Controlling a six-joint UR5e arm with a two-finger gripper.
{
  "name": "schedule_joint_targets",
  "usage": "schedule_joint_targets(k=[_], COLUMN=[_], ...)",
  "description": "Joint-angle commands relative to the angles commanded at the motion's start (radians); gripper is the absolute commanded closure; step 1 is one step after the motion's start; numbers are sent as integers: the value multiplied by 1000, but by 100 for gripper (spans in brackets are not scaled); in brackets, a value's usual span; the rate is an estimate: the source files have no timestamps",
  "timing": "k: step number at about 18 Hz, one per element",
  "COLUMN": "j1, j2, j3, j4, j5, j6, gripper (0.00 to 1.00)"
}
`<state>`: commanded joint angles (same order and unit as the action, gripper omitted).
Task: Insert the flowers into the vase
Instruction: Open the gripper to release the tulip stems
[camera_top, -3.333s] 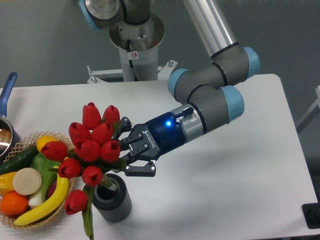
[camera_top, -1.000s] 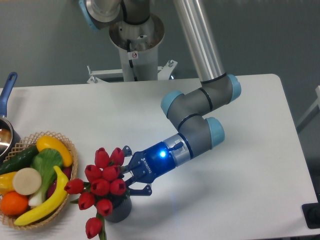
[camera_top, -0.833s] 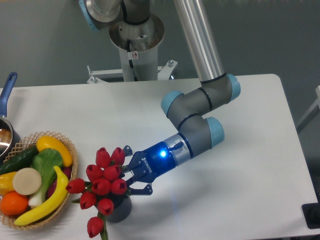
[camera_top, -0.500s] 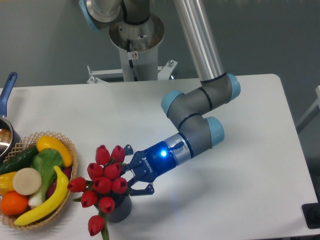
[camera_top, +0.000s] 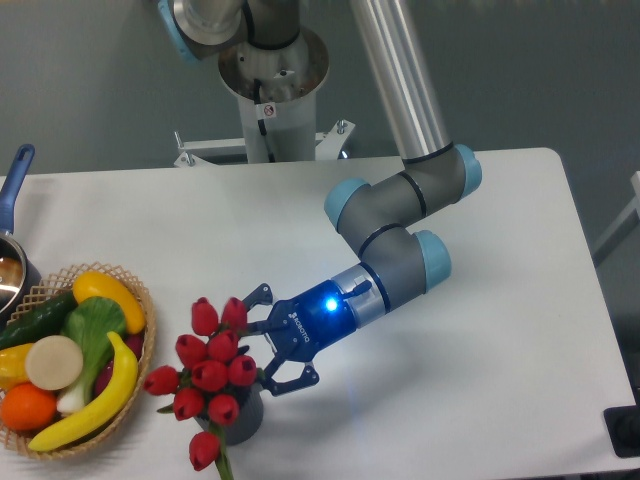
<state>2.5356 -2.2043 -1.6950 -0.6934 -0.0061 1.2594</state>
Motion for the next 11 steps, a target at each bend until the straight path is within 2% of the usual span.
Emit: schedule_joint_targets(k=[2,3,5,9,11], j1=[6,11,21,49,74], j2=[12,23,52,101,144], j3=[-11,-20,-44,-69,-89], j4=[0,0,0,0,-2], j5=[0,0,24,142,199], j6=[0,0,0,-2,-6], gripper=[6,0,0,0,0])
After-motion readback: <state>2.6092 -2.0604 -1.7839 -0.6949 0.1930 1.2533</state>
